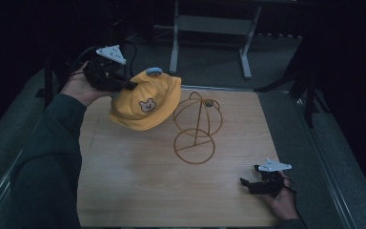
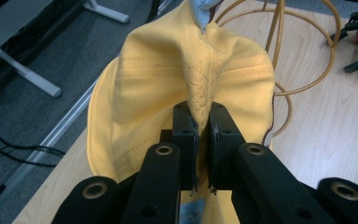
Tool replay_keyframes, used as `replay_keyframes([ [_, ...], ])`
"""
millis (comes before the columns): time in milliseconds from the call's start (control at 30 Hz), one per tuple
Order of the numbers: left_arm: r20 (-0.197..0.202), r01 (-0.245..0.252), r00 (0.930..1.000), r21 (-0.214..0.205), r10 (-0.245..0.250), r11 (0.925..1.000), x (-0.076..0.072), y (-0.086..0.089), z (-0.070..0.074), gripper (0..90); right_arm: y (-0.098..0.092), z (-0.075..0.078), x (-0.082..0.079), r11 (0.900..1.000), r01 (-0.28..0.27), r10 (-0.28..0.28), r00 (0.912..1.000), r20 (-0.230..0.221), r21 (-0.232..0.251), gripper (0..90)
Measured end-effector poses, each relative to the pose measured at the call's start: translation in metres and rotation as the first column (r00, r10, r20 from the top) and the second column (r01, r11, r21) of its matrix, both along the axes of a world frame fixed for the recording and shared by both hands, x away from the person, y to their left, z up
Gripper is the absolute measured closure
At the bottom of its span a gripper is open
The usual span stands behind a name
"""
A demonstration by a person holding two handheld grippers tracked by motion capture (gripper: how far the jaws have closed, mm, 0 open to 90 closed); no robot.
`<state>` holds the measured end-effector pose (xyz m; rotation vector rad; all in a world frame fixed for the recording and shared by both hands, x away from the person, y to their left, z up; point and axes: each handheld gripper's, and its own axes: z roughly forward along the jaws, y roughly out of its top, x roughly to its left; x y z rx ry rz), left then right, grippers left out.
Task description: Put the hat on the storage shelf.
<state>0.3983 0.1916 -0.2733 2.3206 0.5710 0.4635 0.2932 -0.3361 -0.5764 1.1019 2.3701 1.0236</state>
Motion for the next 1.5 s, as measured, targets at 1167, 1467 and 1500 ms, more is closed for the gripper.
replay_keyframes([
  [1167, -0.004, 0.075, 0.9972, -0.037, -0.075, 0.9965, -0.002, -0.018, 0.02, 83.3, 0.0, 0.0, 0.0, 1.0, -0.002, 0.002, 1.0, 0.0, -0.003, 14.2],
  [1467, -0.005, 0.094, 0.9955, -0.04, -0.094, 0.9948, -0.001, -0.026, 0.024, 83.3, 0.0, 0.0, 0.0, 1.0, -0.002, 0.002, 1.0, 0.0, -0.003, 14.2],
  [1500, -0.005, 0.095, 0.9955, -0.038, -0.095, 0.9948, -0.001, -0.027, 0.024, 83.3, 0.0, 0.0, 0.0, 1.0, -0.002, 0.002, 1.0, -0.001, -0.003, 14.2],
])
